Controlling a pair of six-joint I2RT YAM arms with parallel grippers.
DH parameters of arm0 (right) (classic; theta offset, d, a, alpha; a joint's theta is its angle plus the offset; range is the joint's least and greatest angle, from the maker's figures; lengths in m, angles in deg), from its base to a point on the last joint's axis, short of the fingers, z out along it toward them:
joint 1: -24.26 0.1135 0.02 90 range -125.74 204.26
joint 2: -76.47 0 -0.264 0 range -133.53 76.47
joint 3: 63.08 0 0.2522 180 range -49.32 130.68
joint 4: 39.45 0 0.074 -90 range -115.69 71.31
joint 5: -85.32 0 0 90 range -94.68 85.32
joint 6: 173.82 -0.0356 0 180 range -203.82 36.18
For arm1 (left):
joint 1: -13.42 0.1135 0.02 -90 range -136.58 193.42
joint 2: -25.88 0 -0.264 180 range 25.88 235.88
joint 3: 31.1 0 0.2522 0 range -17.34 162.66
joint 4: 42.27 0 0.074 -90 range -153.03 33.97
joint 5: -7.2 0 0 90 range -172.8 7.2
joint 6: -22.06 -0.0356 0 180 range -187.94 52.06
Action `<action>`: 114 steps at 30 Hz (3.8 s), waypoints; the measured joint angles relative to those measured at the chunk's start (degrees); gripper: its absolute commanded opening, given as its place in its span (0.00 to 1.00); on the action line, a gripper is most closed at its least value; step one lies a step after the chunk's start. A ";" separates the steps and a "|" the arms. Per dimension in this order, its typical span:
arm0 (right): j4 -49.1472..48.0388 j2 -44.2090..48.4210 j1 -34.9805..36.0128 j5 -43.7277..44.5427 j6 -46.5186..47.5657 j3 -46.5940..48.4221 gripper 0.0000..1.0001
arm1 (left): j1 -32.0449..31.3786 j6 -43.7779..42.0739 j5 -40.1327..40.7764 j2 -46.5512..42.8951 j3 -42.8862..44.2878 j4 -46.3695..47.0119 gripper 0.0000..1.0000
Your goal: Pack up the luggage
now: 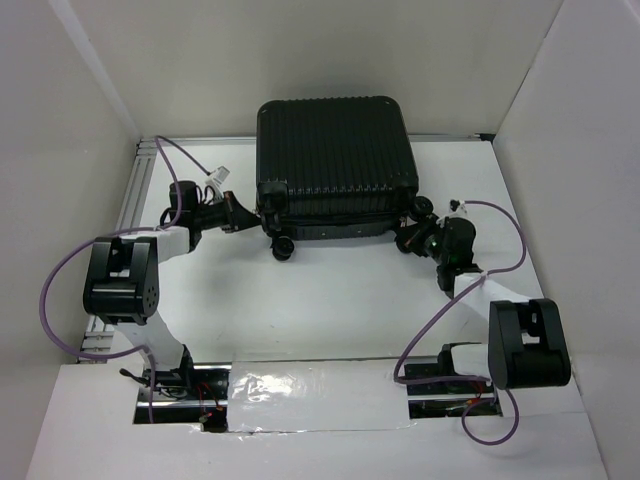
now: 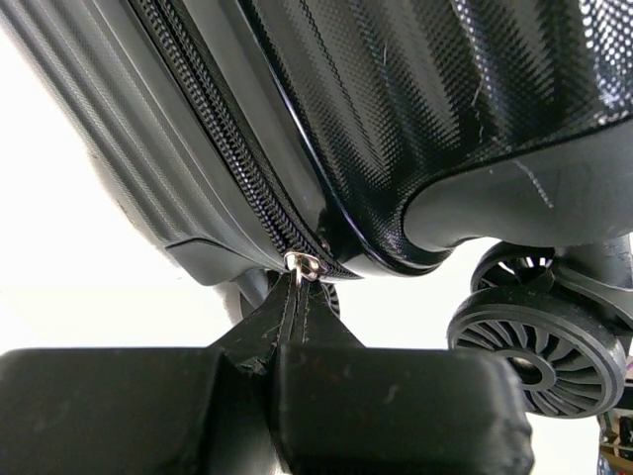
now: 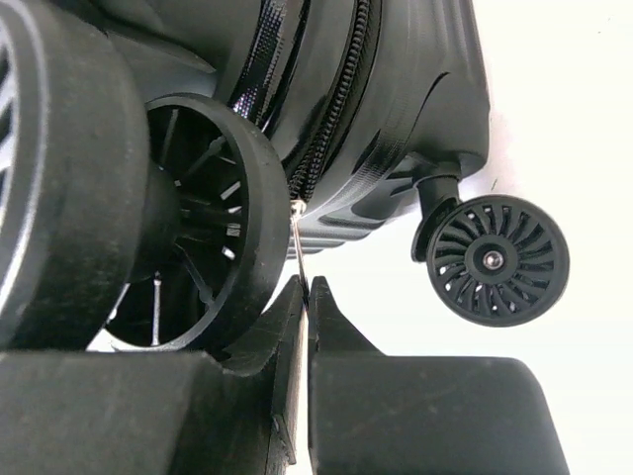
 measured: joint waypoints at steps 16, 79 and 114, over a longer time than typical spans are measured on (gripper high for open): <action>18.69 -10.32 -1.53 6.51 16.65 19.78 0.00 | -0.39 -8.09 -1.68 2.49 7.52 -10.97 0.00; 37.79 -76.91 -4.46 -10.91 27.61 110.09 0.00 | -1.33 -6.34 26.82 42.14 74.66 -35.04 0.00; 25.57 -55.54 2.10 8.57 31.36 75.97 0.00 | -3.32 -11.45 28.76 26.88 48.11 -21.59 0.00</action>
